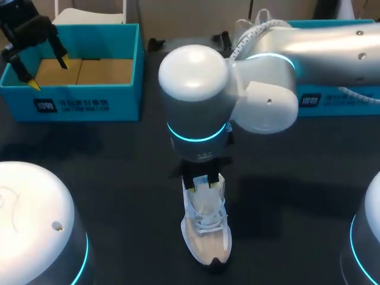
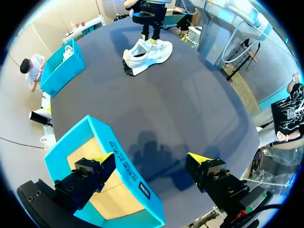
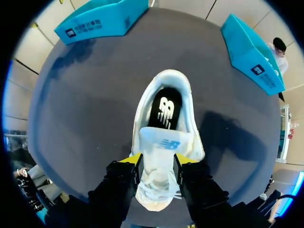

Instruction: Take the shoe out of the shoebox, open the shoe tongue, remove and reinsert the insole, then place the shoe into the shoebox

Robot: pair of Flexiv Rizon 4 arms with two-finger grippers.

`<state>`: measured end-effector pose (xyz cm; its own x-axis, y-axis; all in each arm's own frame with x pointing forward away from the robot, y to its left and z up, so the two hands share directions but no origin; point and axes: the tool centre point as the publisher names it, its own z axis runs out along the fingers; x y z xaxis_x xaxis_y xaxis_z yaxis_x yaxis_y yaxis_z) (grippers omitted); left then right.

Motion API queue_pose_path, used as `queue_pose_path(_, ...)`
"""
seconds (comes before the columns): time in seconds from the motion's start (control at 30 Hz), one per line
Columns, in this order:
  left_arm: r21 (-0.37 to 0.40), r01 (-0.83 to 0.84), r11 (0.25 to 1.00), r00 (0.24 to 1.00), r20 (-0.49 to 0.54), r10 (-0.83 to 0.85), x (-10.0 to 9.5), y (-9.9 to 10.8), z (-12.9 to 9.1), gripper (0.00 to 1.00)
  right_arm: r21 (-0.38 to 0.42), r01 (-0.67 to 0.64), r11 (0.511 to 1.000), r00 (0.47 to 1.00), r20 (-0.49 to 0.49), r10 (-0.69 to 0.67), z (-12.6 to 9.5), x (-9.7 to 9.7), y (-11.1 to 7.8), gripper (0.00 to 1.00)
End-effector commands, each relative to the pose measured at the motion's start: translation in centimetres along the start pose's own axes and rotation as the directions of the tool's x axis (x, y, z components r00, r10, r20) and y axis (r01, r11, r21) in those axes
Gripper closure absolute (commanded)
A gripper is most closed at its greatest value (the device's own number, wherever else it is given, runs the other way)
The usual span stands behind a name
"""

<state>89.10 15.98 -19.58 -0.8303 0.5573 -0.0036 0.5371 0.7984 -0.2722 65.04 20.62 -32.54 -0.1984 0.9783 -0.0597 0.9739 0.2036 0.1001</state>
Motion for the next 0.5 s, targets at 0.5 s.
queue_pose_path(0.5, -0.002, 0.000, 1.000, 1.000, -0.002, 0.000, 0.0, 0.0, 0.0, 0.00, 0.000, 0.017, 1.000, 1.000, -0.022, -0.017, 2.0, -1.8, 1.6, 0.58)
